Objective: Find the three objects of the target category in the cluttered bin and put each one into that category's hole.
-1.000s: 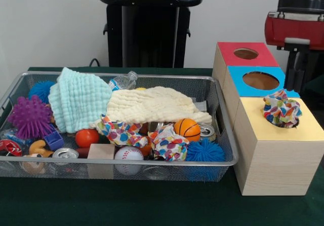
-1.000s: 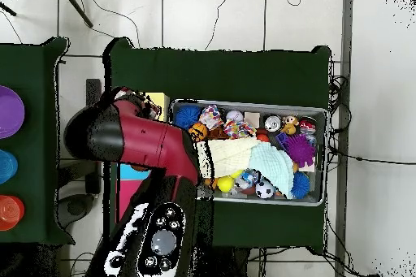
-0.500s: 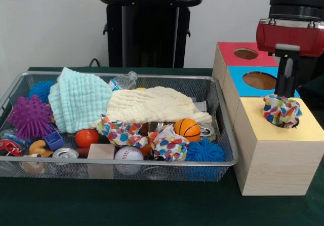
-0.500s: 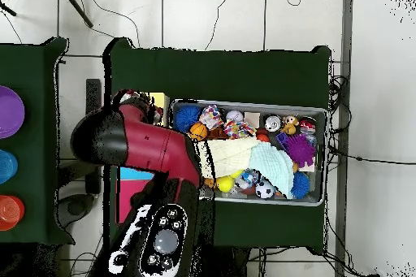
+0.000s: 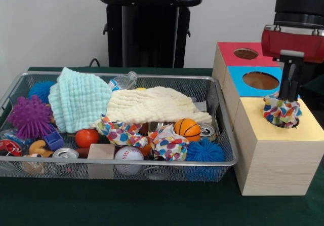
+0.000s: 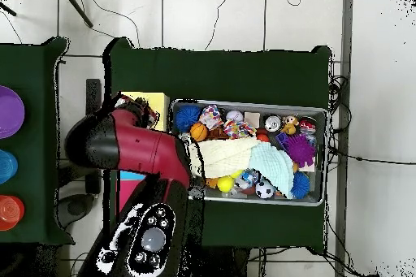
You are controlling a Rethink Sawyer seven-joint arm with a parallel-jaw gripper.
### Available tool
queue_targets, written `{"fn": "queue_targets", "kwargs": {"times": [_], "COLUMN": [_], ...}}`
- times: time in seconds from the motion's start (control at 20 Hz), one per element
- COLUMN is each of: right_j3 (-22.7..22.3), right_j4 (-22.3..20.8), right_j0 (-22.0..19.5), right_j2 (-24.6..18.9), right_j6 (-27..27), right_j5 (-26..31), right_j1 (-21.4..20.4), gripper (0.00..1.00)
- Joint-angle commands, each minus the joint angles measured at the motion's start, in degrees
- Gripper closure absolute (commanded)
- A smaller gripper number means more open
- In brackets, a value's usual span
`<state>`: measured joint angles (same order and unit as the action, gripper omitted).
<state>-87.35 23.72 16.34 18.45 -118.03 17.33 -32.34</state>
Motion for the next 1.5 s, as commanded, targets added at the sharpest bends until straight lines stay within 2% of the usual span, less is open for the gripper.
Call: {"fn": "queue_targets", "kwargs": {"times": [0.05,0.4,0.7,1.25,1.5], "right_j3": [-4.0,-4.2,-6.6,-5.4,-5.7], "right_j4": [0.1,-0.5,-1.5,0.3,0.2], "right_j0": [-0.3,-1.6,-4.9,-1.4,-1.1], "right_j2": [-2.8,-4.9,-8.5,-5.5,-4.8], "right_j6": [-11.6,-10.6,-8.9,-11.5,-11.2], "right_j5": [-2.0,-6.0,-8.5,-7.7,-6.7], "right_j1": [4.2,6.0,4.6,5.9,4.8], "gripper": [1.00,1.00,1.00,1.00,1.00]}}
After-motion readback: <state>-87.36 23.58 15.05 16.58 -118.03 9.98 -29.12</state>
